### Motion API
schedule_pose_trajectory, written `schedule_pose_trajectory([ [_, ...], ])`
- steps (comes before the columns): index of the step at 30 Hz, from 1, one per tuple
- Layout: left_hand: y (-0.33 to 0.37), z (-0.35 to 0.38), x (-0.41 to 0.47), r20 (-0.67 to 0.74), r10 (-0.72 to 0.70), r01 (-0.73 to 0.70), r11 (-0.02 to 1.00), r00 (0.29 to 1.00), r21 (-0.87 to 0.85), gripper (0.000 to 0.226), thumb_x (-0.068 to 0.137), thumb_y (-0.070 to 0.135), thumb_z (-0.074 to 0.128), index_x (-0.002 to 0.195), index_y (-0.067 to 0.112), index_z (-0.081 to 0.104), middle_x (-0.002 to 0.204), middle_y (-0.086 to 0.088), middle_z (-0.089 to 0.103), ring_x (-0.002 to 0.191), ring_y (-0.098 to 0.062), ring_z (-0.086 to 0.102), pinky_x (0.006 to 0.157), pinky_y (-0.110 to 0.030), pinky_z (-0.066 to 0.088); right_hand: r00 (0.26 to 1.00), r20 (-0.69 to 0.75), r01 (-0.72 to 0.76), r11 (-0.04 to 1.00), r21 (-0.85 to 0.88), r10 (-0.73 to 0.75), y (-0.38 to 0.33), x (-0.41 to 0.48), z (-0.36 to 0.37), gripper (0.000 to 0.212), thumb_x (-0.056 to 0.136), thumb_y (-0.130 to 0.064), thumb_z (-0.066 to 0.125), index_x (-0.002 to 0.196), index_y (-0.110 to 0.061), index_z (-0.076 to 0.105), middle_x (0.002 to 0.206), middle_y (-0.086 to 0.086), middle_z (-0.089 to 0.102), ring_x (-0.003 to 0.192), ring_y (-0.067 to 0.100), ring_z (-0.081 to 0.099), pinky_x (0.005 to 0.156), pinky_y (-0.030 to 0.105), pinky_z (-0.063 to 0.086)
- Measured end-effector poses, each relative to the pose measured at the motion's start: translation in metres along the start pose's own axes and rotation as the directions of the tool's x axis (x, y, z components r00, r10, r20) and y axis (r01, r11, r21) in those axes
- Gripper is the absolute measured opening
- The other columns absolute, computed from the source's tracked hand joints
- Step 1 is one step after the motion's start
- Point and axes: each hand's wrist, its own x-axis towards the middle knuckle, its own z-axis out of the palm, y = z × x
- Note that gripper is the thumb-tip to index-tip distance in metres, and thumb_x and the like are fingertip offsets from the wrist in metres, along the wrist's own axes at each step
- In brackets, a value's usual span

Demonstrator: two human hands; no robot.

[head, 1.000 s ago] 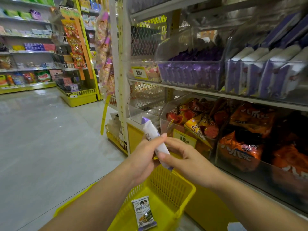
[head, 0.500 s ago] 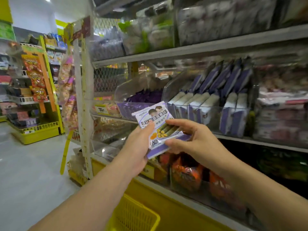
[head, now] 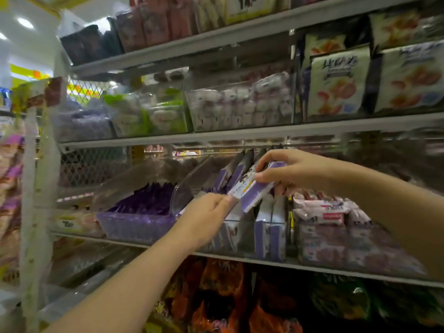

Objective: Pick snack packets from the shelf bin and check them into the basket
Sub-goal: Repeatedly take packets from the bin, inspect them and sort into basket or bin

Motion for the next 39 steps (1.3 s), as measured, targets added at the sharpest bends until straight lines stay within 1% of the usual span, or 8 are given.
schedule_pose_trajectory([
  [3, -0.015, 0.009, 0.009, 0.178, 0.065, -0.097, 0.979, 0.982, 0.181, 0.027, 0.096, 0.037, 0.053, 0.117, 0.025, 0.065, 0.122, 0.006, 0.059, 0.115, -0.015, 0.054, 0.101, -0.035, 0.042, 0.984, 0.105, -0.125, 0.973, -0.192, 0.147, -0.009, 0.015, -0.014, 0.037, 0.074, -0.047, 0.072, 0.100, -0.021, 0.065, 0.087, 0.012, 0.067, 0.073, 0.020, 0.061, 0.069, 0.032, 0.050],
  [6, -0.032, 0.019, 0.010, 0.237, 0.023, -0.112, 0.924, 0.971, 0.366, 0.040, 0.094, 0.050, 0.051, 0.132, 0.039, 0.052, 0.144, 0.017, 0.042, 0.135, -0.010, 0.037, 0.116, -0.050, 0.021, 0.958, 0.155, -0.181, 0.930, -0.321, 0.240, -0.013, 0.034, -0.014, 0.034, 0.079, -0.048, 0.069, 0.101, -0.022, 0.065, 0.082, 0.004, 0.065, 0.073, 0.019, 0.062, 0.066, 0.028, 0.052],
  [12, -0.054, 0.021, 0.006, 0.195, 0.147, -0.221, 0.867, 0.970, 0.446, 0.038, 0.093, 0.054, 0.046, 0.130, 0.048, 0.043, 0.149, 0.023, 0.034, 0.140, -0.003, 0.026, 0.121, -0.046, 0.004, 0.916, 0.172, -0.278, 0.882, -0.381, 0.364, -0.029, 0.061, -0.015, 0.043, 0.083, -0.039, 0.066, 0.114, -0.009, 0.063, 0.088, 0.011, 0.057, 0.075, 0.024, 0.059, 0.074, 0.033, 0.054],
  [20, -0.060, 0.024, 0.005, 0.159, 0.205, -0.256, 0.847, 0.966, 0.465, 0.039, 0.093, 0.052, 0.047, 0.131, 0.046, 0.042, 0.150, 0.025, 0.031, 0.140, -0.001, 0.025, 0.119, -0.041, 0.004, 0.895, 0.161, -0.274, 0.798, -0.537, 0.415, -0.024, 0.071, -0.005, 0.042, 0.078, -0.040, 0.070, 0.110, -0.014, 0.063, 0.085, 0.008, 0.058, 0.068, 0.020, 0.059, 0.058, 0.026, 0.054],
  [23, -0.061, 0.025, 0.006, 0.165, 0.198, -0.254, 0.839, 0.966, 0.481, 0.043, 0.093, 0.051, 0.047, 0.135, 0.044, 0.040, 0.152, 0.023, 0.030, 0.141, -0.003, 0.024, 0.121, -0.043, 0.005, 0.918, 0.148, -0.216, 0.778, -0.590, 0.367, -0.010, 0.075, 0.011, 0.039, 0.078, -0.046, 0.071, 0.104, -0.018, 0.063, 0.086, 0.005, 0.060, 0.069, 0.018, 0.059, 0.058, 0.025, 0.053],
  [28, -0.061, 0.025, 0.004, 0.155, 0.203, -0.253, 0.842, 0.967, 0.476, 0.039, 0.093, 0.051, 0.048, 0.130, 0.042, 0.042, 0.149, 0.021, 0.035, 0.140, -0.004, 0.028, 0.121, -0.046, 0.009, 0.996, -0.004, -0.061, 0.627, -0.777, 0.093, 0.025, 0.077, 0.037, 0.073, 0.081, -0.065, 0.059, 0.138, -0.021, 0.045, 0.121, 0.003, 0.063, 0.106, 0.021, 0.060, 0.078, 0.027, 0.044],
  [32, -0.061, 0.026, 0.004, 0.146, 0.209, -0.253, 0.840, 0.967, 0.480, 0.038, 0.093, 0.051, 0.048, 0.129, 0.042, 0.043, 0.148, 0.020, 0.036, 0.140, -0.005, 0.028, 0.121, -0.044, 0.007, 0.999, -0.033, -0.024, 0.634, -0.773, -0.002, 0.035, 0.078, 0.041, 0.073, 0.083, -0.064, 0.056, 0.141, -0.021, 0.042, 0.120, 0.004, 0.064, 0.102, 0.019, 0.060, 0.077, 0.029, 0.047],
  [39, -0.061, 0.026, 0.004, 0.141, 0.215, -0.256, 0.839, 0.966, 0.480, 0.040, 0.092, 0.051, 0.049, 0.130, 0.043, 0.042, 0.148, 0.021, 0.036, 0.139, -0.004, 0.028, 0.120, -0.041, 0.007, 0.986, -0.033, 0.039, 0.419, -0.907, -0.163, 0.036, 0.069, 0.050, 0.061, 0.086, -0.061, 0.054, 0.134, -0.023, 0.044, 0.109, 0.007, 0.064, 0.095, 0.025, 0.063, 0.066, 0.033, 0.045],
])
